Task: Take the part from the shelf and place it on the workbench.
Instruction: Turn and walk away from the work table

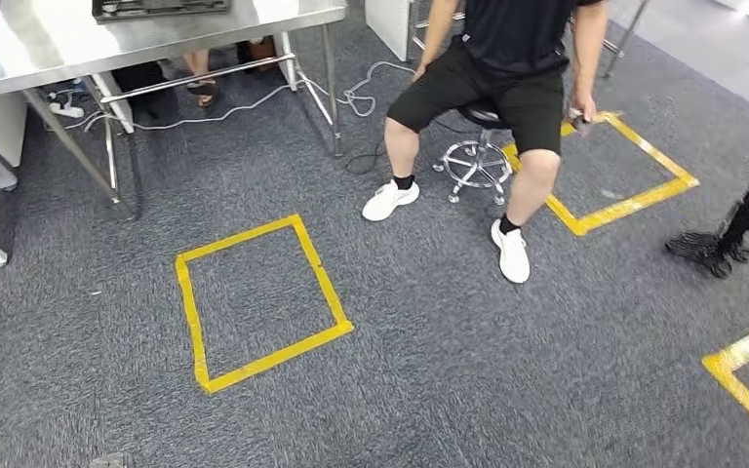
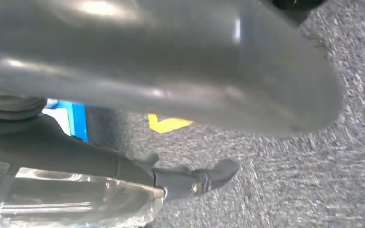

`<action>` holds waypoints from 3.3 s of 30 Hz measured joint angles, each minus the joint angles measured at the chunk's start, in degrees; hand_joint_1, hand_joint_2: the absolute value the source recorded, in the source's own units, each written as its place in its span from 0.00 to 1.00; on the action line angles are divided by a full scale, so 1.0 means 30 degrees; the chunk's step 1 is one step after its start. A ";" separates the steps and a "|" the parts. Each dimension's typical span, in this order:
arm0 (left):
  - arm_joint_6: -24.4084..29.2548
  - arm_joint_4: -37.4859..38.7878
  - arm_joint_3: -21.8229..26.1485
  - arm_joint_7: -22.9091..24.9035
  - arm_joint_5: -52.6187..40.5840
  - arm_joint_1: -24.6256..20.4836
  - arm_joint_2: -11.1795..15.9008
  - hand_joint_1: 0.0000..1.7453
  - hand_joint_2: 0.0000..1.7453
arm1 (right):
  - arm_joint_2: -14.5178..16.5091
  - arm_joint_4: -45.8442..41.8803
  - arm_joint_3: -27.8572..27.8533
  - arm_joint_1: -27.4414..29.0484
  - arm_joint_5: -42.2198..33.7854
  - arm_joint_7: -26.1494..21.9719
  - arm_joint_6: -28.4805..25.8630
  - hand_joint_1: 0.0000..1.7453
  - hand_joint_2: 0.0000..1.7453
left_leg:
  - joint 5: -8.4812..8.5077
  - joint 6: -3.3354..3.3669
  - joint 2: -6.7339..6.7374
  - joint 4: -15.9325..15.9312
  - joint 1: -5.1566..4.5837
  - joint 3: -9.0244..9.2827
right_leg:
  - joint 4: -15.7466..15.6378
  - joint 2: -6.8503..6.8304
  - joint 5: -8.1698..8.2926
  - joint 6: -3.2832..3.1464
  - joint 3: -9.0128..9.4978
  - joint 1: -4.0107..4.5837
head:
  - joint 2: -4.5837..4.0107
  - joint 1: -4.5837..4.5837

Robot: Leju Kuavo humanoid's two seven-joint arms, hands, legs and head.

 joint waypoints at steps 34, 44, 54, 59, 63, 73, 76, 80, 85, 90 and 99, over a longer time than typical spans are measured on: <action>0.0259 0.0038 0.0013 0.0475 -0.0408 0.0086 -0.0175 0.00 0.00 | -0.0026 0.0020 0.0096 0.0091 0.0034 0.0257 -0.0071 0.00 0.00 | -0.0851 0.0125 -0.0514 0.0814 -0.0205 -0.0066 | -0.0309 0.0656 0.0436 -0.0871 0.0078 0.0235 | -0.0002 -0.0060; 0.0240 0.0129 0.0000 0.0572 -0.0477 0.0279 -0.0122 0.00 0.00 | 0.0063 0.0025 0.0093 0.0096 -0.0044 0.0321 -0.0142 0.00 0.00 | -0.0935 0.0095 -0.3357 0.1048 0.0143 0.0192 | 0.0184 0.3166 0.0828 -0.1114 -0.0512 0.0444 | -0.0002 -0.0136; 0.0244 0.0140 -0.0056 0.0948 -0.0927 0.0107 -0.0146 0.00 0.00 | 0.0071 0.0033 0.0091 0.0190 -0.0221 0.0432 -0.0330 0.00 0.00 | -0.0081 0.0922 -0.1401 0.0056 -0.0094 -0.0047 | 0.5899 0.1486 -0.1513 -0.0499 -0.3760 0.0286 | -0.0002 0.0064; 0.0248 0.0146 -0.0133 0.1335 -0.1056 0.0046 -0.0193 0.00 0.00 | 0.0076 0.0027 0.0071 0.0113 -0.0384 0.0477 -0.0468 0.00 0.00 | -0.0127 0.0449 -0.0233 0.0170 -0.0151 -0.0057 | 0.0737 0.0073 -0.0043 0.0158 -0.0399 0.0101 | 0.0002 0.0091; 0.0246 0.0149 -0.0135 0.1408 -0.1033 0.0006 -0.0213 0.00 0.00 | 0.0131 0.0025 0.0053 0.0125 -0.0448 0.0630 -0.0503 0.00 0.00 | -0.0306 -0.0095 0.0218 0.0293 -0.0050 0.0074 | 0.0140 0.0464 0.0256 -0.0470 -0.0274 0.0199 | 0.0000 -0.0078; -0.0885 0.0219 -0.0138 0.1355 -0.0971 0.0674 -0.0102 0.00 0.00 | 0.0138 0.0031 -0.0154 0.0237 -0.0850 0.0188 -0.0283 0.00 0.00 | -0.1348 0.0274 -0.3060 0.2814 0.0143 -0.0917 | 0.0289 0.2960 0.0593 -0.1175 -0.0409 0.0561 | -0.0002 -0.0235; -0.2489 0.0286 -0.0164 0.1851 -0.1104 0.0735 0.0062 0.00 0.00 | 0.0158 0.0025 -0.0492 0.0173 -0.1277 -0.0102 -0.0060 0.00 0.00 | -0.0741 0.0557 -0.3853 0.0934 0.0015 -0.0141 | 0.0341 0.3559 0.0717 -0.0952 -0.0641 0.0569 | -0.0002 -0.0246; -0.5237 0.0332 -0.0467 0.3721 -0.1792 0.0800 0.0260 0.00 0.00 | 0.0027 0.0029 -0.0789 0.0212 -0.1208 -0.0250 0.0272 0.00 0.00 | -0.0203 0.0910 -0.2872 0.0143 -0.0030 0.0084 | 0.1018 0.2949 0.0476 -0.0690 -0.1350 0.0591 | -0.0002 -0.0169; -0.6200 0.0450 -0.0641 0.5508 -0.2167 0.1141 0.0492 0.00 0.00 | -0.0139 0.0029 -0.0914 0.0125 -0.0980 -0.0082 0.0437 0.00 0.00 | -0.0002 0.1003 -0.1348 -0.0110 -0.0204 0.0002 | 0.5640 0.1433 -0.1511 -0.0587 -0.3468 0.0360 | -0.0002 0.0002; -0.6433 0.0481 -0.0648 0.5945 -0.2237 0.1165 0.0633 0.00 0.00 | -0.0204 0.0022 -0.0936 0.0096 -0.0885 0.0016 0.0457 0.00 0.00 | -0.0107 0.0534 -0.0353 -0.0006 -0.0298 0.0080 | 0.0157 -0.0131 0.0119 -0.0192 -0.0142 0.0297 | 0.0002 0.0010; -0.6497 0.0510 -0.0927 0.6217 -0.2430 0.1306 0.0728 0.00 0.00 | -0.0228 0.0020 -0.0998 0.0083 -0.0829 -0.0031 0.0479 0.00 0.00 | -0.3534 -0.0158 -0.2159 0.5408 0.0018 -0.1887 | -0.0095 0.1609 0.0569 -0.1306 -0.0066 0.0361 | -0.0002 -0.0189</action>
